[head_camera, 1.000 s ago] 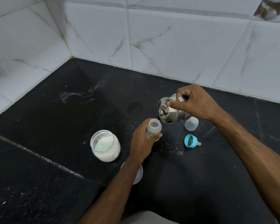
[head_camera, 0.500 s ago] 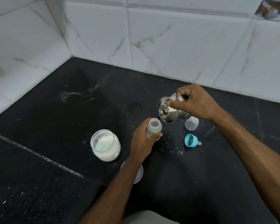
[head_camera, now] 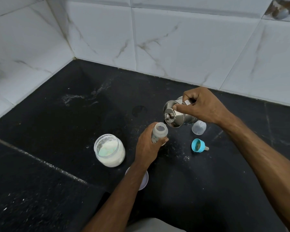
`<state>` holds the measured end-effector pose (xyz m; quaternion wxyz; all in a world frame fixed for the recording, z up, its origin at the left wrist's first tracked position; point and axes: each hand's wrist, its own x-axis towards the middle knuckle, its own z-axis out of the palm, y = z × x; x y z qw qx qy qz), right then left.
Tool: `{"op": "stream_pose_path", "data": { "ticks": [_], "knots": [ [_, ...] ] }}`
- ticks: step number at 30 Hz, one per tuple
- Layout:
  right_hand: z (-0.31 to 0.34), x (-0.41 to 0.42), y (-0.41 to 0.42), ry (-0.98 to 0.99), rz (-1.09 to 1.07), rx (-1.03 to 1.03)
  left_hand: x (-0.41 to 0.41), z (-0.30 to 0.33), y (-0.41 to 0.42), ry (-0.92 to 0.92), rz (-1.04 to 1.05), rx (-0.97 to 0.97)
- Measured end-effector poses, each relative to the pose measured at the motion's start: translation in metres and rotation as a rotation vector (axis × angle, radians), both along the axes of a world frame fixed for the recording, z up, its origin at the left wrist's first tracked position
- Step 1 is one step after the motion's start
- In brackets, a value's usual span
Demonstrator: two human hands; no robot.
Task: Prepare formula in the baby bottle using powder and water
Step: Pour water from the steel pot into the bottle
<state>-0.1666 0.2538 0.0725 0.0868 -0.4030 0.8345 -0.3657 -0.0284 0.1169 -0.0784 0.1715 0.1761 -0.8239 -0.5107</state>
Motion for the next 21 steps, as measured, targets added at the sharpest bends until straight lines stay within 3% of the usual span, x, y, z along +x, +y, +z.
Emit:
{"op": "stream_pose_path", "data": {
  "ticks": [21],
  "knots": [
    [-0.0006,-0.0003,-0.0002,0.007,0.012,0.000,0.0019,0.0016,-0.0030,-0.013,-0.070,0.020]
  ]
}}
